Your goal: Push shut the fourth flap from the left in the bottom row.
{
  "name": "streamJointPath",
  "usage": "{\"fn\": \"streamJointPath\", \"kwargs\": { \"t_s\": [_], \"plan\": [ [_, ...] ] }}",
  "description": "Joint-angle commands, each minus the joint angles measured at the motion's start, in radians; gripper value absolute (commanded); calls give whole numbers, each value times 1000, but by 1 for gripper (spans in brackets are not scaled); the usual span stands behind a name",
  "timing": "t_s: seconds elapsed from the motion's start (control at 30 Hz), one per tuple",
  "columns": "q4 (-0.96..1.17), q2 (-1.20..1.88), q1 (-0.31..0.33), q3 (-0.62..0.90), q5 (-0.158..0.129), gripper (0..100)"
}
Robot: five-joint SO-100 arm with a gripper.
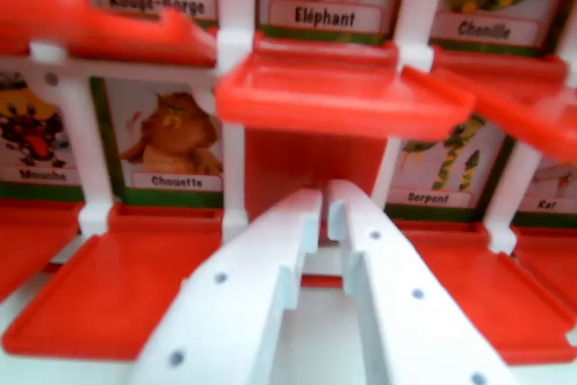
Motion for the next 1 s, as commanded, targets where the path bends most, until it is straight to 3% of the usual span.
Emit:
{"fn": "streamJointPath", "kwargs": {
  "t_s": [0.0,0.27,0.57,0.73,0.97],
  "plan": [
    [8,6,3,-110,-2,0],
    [15,-3,6,-132,-5,0],
    [43,219,6,57,-11,0],
    [193,491,11,178,-5,0],
    [577,992,26,284,6,0]
  ]
}}
